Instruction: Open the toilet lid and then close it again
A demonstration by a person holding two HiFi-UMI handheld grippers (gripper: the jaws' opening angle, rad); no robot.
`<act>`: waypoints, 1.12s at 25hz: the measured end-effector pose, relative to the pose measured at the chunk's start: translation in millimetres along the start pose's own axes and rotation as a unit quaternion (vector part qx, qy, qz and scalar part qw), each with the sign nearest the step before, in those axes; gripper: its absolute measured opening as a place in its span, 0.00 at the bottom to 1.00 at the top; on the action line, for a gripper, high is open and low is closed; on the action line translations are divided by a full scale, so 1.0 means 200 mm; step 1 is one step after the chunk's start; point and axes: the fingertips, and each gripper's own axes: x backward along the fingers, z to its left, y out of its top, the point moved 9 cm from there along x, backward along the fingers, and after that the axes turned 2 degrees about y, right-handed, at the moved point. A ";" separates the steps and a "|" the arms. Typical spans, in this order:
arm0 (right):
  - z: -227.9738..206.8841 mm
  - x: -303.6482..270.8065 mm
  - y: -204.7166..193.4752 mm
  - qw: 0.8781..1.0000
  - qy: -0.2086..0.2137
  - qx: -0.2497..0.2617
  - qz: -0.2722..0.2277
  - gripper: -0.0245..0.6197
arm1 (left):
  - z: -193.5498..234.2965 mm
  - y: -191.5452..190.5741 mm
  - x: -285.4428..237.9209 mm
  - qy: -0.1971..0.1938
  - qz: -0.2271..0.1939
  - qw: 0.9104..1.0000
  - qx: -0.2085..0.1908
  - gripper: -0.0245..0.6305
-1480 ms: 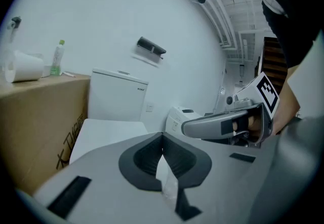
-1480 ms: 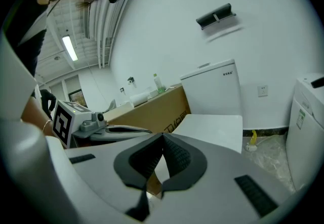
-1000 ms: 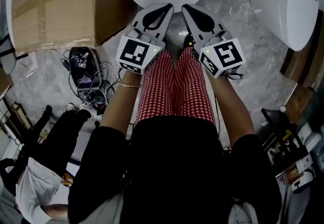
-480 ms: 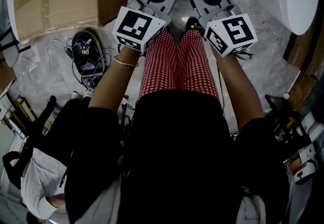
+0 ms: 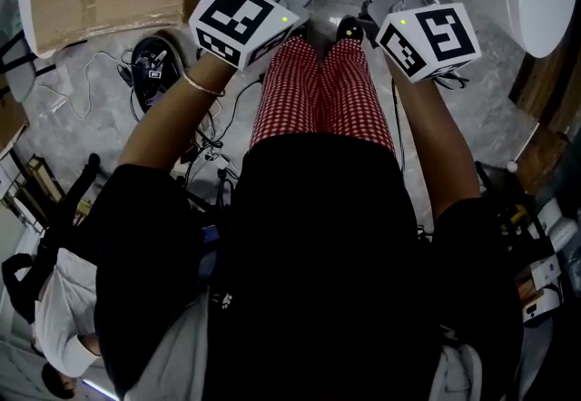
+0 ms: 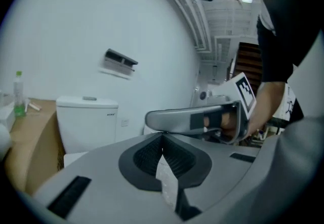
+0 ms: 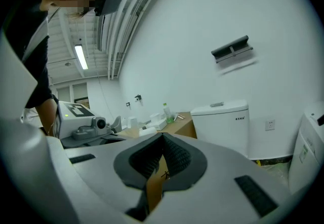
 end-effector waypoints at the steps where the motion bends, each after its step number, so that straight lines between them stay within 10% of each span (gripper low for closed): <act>1: 0.02 -0.01 0.02 1.000 0.007 0.002 -0.003 0.07 | -0.03 0.02 0.01 -0.012 0.003 1.000 -0.021 0.04; 28: 0.12 -0.09 0.33 0.999 0.020 0.021 -0.044 0.07 | 0.17 0.37 0.23 0.041 -0.065 0.997 0.006 0.04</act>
